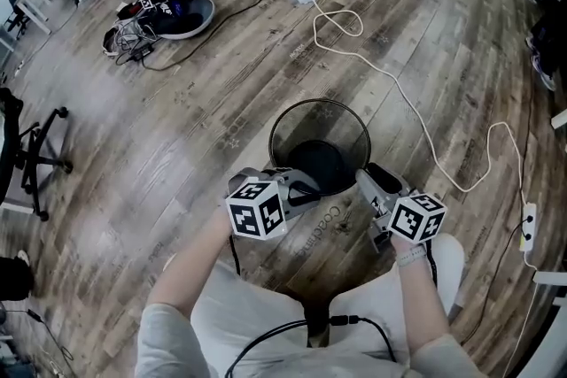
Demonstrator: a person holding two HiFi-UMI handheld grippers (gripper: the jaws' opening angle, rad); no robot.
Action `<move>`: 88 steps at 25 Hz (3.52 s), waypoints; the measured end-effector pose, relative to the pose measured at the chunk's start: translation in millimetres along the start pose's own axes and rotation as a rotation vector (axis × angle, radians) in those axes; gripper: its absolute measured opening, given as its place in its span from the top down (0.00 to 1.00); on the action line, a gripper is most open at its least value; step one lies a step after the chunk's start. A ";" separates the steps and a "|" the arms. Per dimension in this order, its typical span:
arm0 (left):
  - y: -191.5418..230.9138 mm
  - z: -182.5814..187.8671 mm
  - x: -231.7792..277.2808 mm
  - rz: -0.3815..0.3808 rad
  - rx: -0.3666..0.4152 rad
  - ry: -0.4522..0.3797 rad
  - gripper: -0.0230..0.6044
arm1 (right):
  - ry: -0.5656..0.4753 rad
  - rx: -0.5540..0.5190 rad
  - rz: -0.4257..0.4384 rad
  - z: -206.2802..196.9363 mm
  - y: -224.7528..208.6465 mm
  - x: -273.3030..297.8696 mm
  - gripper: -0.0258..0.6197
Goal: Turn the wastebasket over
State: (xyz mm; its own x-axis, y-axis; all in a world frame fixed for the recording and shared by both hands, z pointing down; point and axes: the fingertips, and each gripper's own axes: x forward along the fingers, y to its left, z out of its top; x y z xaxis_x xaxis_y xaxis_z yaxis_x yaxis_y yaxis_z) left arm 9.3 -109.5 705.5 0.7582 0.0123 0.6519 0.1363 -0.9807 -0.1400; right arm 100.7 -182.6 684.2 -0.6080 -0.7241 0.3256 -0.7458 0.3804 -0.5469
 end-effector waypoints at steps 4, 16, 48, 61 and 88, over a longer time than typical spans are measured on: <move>1.2 33.2 -9.7 0.031 -0.055 -0.127 0.95 | 0.015 -0.009 -0.006 -4.3 1.9 0.4 0.71; 45.0 -8.3 -60.1 0.368 -0.281 -0.206 0.95 | 0.050 -0.080 -0.012 -7.1 -1.0 -7.0 0.72; 104.5 161.0 -331.6 1.015 -0.589 -0.514 0.95 | -0.130 -0.626 0.067 237.9 198.7 -98.8 0.96; 99.1 325.9 -476.9 1.093 -0.653 -0.565 0.95 | -0.135 -0.557 0.044 381.5 318.7 -188.3 0.96; 58.6 498.0 -609.2 1.164 -0.596 -0.600 0.95 | -0.259 -0.572 0.053 499.9 468.0 -293.9 0.96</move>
State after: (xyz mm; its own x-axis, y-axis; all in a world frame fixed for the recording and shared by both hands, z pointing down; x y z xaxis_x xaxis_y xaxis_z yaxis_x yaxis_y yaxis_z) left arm -127.0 -77.3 -71.0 0.4207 -0.9062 -0.0412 -0.9044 -0.4226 0.0594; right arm 66.4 -79.3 -53.0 -0.6158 -0.7846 0.0723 -0.7877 0.6151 -0.0350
